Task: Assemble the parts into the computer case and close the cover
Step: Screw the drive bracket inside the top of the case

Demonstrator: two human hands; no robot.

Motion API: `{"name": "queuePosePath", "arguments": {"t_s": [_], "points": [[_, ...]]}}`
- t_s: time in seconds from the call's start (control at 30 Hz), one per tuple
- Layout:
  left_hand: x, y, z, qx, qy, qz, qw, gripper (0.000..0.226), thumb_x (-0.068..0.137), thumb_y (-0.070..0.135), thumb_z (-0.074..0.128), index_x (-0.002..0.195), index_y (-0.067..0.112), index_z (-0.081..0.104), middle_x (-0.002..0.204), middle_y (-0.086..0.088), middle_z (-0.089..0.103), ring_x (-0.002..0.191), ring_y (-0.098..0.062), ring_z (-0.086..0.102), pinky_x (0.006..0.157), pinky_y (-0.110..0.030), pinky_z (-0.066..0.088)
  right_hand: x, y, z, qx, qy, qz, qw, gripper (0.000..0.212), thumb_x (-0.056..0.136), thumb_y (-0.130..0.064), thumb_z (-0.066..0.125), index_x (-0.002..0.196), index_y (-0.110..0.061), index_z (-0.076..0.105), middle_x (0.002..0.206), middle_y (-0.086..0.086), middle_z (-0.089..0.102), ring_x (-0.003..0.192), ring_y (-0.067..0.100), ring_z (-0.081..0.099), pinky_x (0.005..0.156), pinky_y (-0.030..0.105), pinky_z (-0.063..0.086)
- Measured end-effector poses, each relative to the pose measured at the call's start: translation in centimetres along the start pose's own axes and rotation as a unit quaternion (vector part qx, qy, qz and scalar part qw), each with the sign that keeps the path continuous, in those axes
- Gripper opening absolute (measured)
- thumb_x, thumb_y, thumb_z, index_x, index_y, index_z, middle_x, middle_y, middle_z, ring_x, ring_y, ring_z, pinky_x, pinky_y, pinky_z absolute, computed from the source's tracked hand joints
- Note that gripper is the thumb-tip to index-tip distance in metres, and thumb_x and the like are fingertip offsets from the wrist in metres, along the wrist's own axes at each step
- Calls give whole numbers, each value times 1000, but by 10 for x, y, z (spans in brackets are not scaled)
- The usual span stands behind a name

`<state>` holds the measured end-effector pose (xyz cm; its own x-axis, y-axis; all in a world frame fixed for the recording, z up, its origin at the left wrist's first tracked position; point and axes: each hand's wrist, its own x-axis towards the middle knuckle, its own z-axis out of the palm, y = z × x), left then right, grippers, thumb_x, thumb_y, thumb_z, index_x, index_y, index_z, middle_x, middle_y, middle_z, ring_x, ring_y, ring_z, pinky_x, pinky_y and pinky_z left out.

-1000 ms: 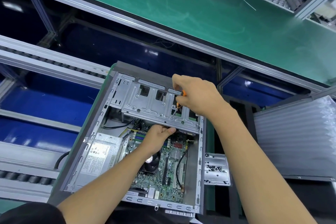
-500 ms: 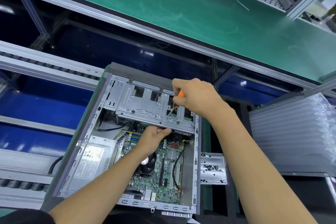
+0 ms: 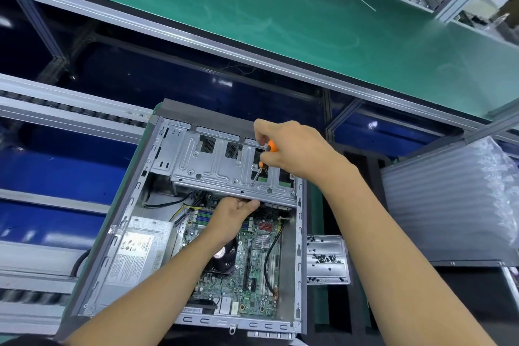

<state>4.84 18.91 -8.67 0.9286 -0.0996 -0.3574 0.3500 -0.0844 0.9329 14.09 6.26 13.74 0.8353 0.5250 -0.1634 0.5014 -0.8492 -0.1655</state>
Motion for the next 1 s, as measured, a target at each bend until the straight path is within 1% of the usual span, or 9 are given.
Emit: {"name": "queuePosePath", "arguments": {"t_s": [0.2,0.3,0.47,0.63,0.8,0.9,0.93,0.97,1.0], "points": [[-1,3,0,3,-2,4,1000,62,75,70,67,53,29,27,51,8,21,44,-9,18,42,-19,20,4,0,-2,57,-41,-30,997,26,85,-10,62,91,-33,50,98,-10,48,75,10,53,55,35,41],[-1,3,0,7,1,2,1000,61,76,67,67,53,29,26,50,10,20,43,-7,18,41,-17,20,3,-1,0,94,-26,-18,995,26,85,-9,59,92,-31,48,92,-10,60,76,11,56,59,36,46],[-3,6,0,9,0,-2,1000,61,78,65,67,55,26,26,49,10,20,45,-9,18,43,-21,18,4,-1,3,-44,29,-16,998,22,88,-30,62,96,-32,41,67,-11,51,61,10,48,51,28,24],[-7,13,2,-15,-1,3,1000,56,82,57,67,50,27,32,47,14,21,42,-5,19,43,-15,22,3,-1,2,18,-10,-21,1000,19,86,-18,60,92,-32,48,90,-12,52,72,8,53,56,30,32],[-7,17,2,-18,-3,0,1000,59,92,42,67,40,25,44,44,15,22,39,-2,21,40,-12,23,2,-1,-1,55,-30,-12,998,24,85,-10,60,89,-30,48,89,-12,55,73,8,52,57,32,37],[-9,18,1,-43,-4,0,999,54,87,47,66,49,28,32,46,15,23,38,-1,22,41,-9,26,0,-3,-1,67,-29,-11,997,27,85,-7,59,91,-30,45,87,-10,58,73,10,53,57,33,39],[-10,18,1,-43,-11,0,999,48,90,43,66,51,16,62,44,14,23,36,0,28,41,-8,31,0,-4,-2,68,-31,-11,997,29,84,-6,59,91,-30,45,86,-10,57,72,9,53,56,33,38],[-11,19,2,-38,-17,9,999,30,94,37,66,88,10,55,37,16,42,34,4,36,46,-6,40,0,-4,-2,65,-32,-11,997,30,84,-4,58,91,-29,45,85,-11,56,70,8,52,56,32,37],[-11,19,2,-35,-19,15,999,25,97,31,65,86,9,60,47,19,61,36,9,43,59,-9,49,0,-4,-3,59,-32,-10,998,30,84,-3,58,91,-29,45,83,-12,55,69,7,51,56,32,36]]}}
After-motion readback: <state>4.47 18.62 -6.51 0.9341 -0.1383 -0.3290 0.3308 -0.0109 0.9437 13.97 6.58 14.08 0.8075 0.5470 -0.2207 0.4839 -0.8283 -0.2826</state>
